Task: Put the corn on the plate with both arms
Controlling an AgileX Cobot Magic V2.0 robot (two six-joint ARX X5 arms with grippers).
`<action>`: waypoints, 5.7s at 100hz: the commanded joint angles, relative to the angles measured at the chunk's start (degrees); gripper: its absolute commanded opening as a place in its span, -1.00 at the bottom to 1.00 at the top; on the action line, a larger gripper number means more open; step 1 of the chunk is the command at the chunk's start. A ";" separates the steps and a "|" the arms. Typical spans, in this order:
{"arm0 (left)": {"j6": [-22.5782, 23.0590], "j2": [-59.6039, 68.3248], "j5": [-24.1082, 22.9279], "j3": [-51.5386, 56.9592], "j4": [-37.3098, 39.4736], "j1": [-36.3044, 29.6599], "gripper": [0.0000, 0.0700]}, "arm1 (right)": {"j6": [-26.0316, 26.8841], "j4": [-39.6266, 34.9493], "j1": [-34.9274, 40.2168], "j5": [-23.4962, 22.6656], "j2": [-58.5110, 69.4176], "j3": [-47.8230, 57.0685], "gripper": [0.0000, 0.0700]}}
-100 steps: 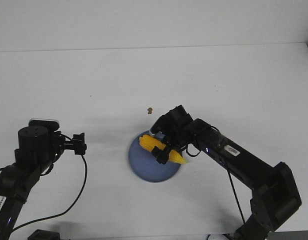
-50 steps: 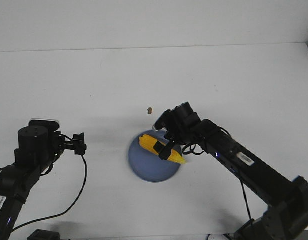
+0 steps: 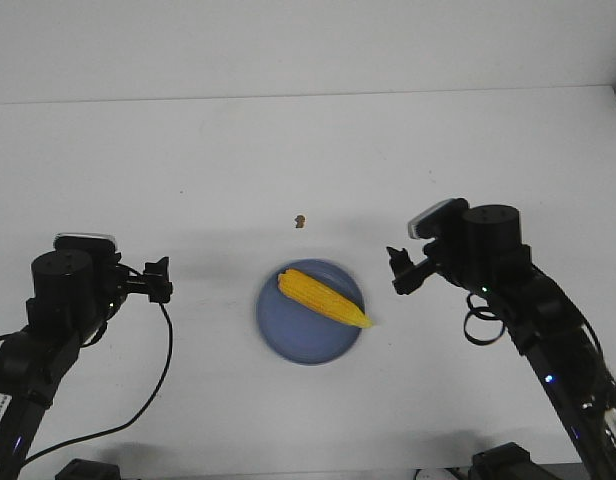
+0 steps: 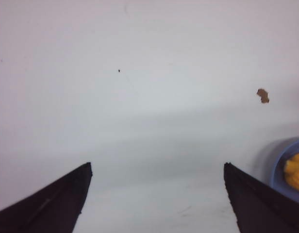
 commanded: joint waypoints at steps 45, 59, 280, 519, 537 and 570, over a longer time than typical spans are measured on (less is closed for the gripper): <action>2.34 -16.48 0.07 -3.80 5.68 0.39 0.55 | 6.80 9.18 -10.43 3.48 -29.79 -21.57 0.57; 1.95 -23.67 -0.20 -10.23 8.02 0.55 0.55 | 8.46 11.10 -10.45 4.31 -36.39 -26.32 0.57; 1.55 -38.23 -3.58 -20.98 4.92 0.63 -0.96 | 9.14 9.79 -10.43 4.76 -45.70 -28.35 -0.97; -0.22 -55.91 -3.65 -56.02 36.63 8.94 -0.96 | 9.14 9.81 -10.43 4.76 -45.70 -28.35 -0.97; -0.22 -55.91 -3.65 -56.02 36.61 8.94 -0.96 | 9.14 9.81 -10.43 4.76 -45.70 -28.35 -0.97; -0.22 -55.91 -3.65 -56.02 36.61 8.94 -0.96 | 9.14 9.81 -10.43 4.76 -45.70 -28.35 -0.97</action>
